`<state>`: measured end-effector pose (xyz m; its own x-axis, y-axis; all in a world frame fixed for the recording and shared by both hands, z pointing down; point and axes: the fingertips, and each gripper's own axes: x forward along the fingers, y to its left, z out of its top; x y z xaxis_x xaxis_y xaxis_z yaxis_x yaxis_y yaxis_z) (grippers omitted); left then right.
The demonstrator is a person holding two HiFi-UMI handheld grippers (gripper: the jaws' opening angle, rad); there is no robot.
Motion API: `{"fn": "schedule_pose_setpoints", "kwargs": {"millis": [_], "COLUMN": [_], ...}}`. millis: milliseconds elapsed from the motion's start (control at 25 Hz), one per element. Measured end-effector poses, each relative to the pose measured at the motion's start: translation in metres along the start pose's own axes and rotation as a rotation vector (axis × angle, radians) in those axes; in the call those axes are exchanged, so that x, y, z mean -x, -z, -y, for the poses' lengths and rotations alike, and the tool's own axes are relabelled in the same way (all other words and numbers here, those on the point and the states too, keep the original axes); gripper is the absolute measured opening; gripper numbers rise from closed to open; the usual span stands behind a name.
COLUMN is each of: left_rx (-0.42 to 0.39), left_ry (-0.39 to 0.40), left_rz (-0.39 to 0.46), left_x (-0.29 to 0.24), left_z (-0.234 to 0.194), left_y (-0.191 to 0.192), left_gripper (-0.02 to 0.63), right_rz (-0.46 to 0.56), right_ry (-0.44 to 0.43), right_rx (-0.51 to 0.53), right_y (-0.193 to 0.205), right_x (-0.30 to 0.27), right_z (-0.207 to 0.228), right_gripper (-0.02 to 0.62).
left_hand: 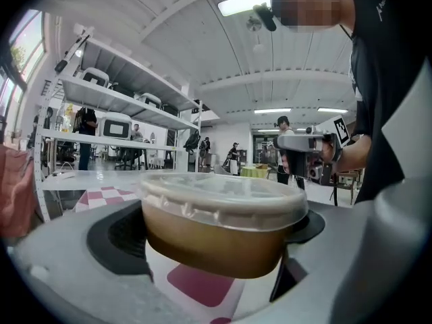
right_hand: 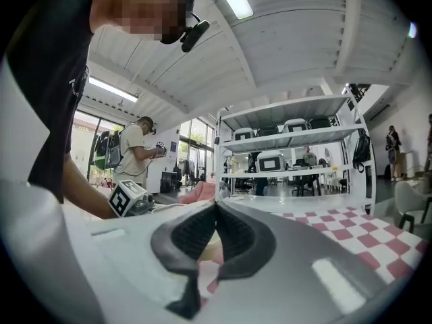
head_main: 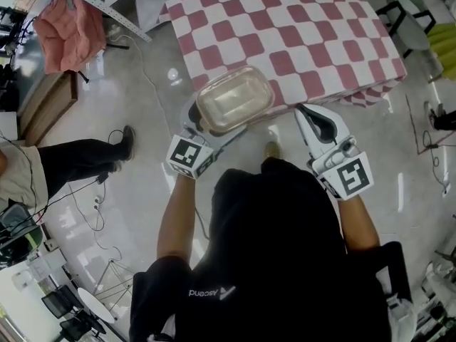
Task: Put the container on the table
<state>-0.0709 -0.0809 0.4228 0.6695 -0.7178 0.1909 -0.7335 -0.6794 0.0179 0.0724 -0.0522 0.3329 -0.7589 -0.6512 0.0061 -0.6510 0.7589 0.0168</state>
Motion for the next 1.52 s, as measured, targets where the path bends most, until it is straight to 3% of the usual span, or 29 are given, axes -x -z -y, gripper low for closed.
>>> {"fn": "schedule_pose_setpoints", "kwargs": {"millis": [200,640,1240,1520], "left_rx": [0.017,-0.01,-0.089,-0.036], "left_ry": [-0.004,0.099,0.173,0.136], "left_rz": [-0.067,-0.169,-0.395,-0.434], "left_x": [-0.028,-0.06,-0.057,-0.031], "left_z": [-0.021,-0.048,-0.063,-0.074], "left_y": [0.021,0.059,0.106,0.122], "left_gripper": [0.568,0.568,0.569,0.571], "right_rz": [-0.006,-0.019,-0.074,-0.087], "right_ry": [-0.008,0.048,0.106,0.083], "right_rx": [-0.015,-0.029,-0.041,-0.038], "right_y": [0.005,0.01,0.023,0.028], "right_x": [-0.014,-0.041,-0.061,-0.068], "right_z": [0.024,0.032,0.025,0.017], "right_gripper": [0.003,0.003,0.003,0.003]}}
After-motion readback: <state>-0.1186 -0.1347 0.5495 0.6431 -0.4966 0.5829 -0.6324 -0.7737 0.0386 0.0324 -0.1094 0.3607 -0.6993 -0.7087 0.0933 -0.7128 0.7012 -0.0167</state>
